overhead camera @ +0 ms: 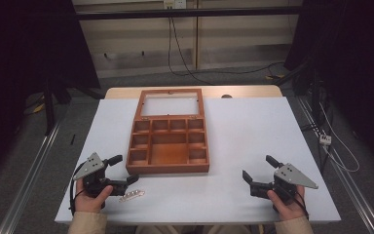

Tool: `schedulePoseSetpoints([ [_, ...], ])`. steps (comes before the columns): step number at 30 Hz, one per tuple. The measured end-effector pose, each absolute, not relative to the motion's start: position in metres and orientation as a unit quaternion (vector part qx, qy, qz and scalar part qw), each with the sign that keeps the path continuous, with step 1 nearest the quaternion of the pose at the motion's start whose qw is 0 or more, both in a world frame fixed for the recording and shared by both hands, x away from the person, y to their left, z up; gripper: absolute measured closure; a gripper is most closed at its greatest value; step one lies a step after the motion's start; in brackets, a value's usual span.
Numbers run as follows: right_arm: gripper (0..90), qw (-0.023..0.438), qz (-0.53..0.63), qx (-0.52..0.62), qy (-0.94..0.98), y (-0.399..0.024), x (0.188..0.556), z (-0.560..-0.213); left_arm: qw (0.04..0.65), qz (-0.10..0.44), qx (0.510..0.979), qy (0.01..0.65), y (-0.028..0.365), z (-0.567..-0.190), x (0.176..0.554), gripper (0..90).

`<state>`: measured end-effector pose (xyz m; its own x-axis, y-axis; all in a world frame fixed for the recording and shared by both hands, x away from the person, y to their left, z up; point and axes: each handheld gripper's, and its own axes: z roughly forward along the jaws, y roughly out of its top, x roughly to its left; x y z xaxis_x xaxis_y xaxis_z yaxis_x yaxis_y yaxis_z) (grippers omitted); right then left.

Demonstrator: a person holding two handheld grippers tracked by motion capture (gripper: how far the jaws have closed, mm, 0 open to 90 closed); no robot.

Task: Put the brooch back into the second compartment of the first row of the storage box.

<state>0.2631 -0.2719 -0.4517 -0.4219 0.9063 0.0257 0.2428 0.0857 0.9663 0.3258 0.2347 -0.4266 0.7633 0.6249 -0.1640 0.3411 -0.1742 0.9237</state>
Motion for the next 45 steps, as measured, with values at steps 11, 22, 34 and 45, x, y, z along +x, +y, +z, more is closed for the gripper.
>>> schedulePoseSetpoints([
  [11, 1.9, 0.323, 0.52, 0.434, 0.662, -0.273, 0.265, -0.449, 0.5, 0.078, 0.805, 0.309, 0.24, -0.43, 0.323, 23.9],
  [22, 2.0, 0.321, 0.519, 0.434, 0.663, -0.272, 0.267, -0.449, 0.408, 0.027, 0.864, 0.292, 0.237, -0.445, 0.323, 55.0],
  [34, 2.0, 0.323, 0.519, 0.436, 0.661, -0.274, 0.265, -0.449, 0.387, 0.029, 0.877, 0.283, 0.231, -0.45, 0.32, 72.6],
  [45, 2.4, 0.323, 0.517, 0.434, 0.663, -0.274, 0.267, -0.45, 0.376, 0.022, 0.876, 0.3, 0.228, -0.449, 0.322, 80.7],
])
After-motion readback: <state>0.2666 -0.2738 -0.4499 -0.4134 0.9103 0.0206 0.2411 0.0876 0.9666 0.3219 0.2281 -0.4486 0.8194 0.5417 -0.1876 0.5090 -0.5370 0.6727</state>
